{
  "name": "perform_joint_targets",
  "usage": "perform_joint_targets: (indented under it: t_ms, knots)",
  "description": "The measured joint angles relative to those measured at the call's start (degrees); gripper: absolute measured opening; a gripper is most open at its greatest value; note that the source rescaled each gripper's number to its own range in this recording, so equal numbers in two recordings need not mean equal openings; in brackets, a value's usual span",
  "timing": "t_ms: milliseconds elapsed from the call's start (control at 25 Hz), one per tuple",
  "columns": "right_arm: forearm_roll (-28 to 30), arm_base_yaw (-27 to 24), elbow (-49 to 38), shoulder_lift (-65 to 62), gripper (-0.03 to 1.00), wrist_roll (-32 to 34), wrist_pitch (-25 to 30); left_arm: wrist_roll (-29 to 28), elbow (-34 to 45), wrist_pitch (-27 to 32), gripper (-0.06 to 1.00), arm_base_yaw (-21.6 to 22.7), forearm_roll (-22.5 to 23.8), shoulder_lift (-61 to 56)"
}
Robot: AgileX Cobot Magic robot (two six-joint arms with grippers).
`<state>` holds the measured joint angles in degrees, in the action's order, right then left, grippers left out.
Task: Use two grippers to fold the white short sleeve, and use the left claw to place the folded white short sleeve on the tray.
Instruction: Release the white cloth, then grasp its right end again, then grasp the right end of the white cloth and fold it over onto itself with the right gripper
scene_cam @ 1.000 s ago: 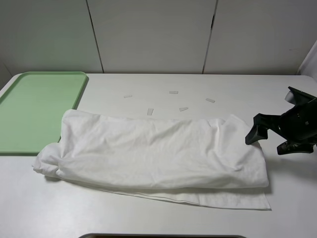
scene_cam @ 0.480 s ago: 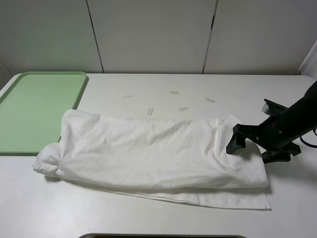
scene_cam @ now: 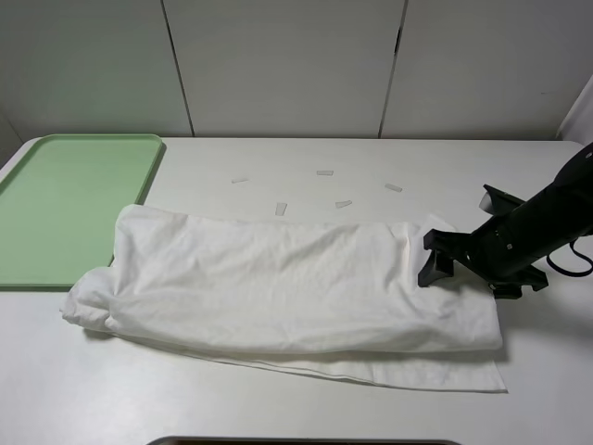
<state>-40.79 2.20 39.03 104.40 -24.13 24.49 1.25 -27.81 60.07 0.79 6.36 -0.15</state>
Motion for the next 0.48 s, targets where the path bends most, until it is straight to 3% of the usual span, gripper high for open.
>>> perform_joint_targets:
  t_ms: [40,120,160,240,480]
  knots:
    - [0.0,0.0,0.0,0.0,0.71,0.0,0.0,0.0,0.0,0.0,1.0,0.0,0.0,0.0]
    - [-0.17,0.0,-0.12,0.54,0.45,0.0,-0.34,0.0,0.0,0.0,1.0,0.0,0.0,0.0]
    - [-0.38,0.09,-0.24,0.78,0.21,0.0,-0.47,0.0,0.0,0.0,1.0,0.0,0.0,0.0]
    - [-0.43,0.18,-0.24,0.84,0.06,0.0,-0.72,0.0,0.0,0.0,1.0,0.0,0.0,0.0]
    - [0.39,0.18,-0.31,0.77,0.05,0.0,-1.11,0.0,0.0,0.0,1.0,0.0,0.0,0.0]
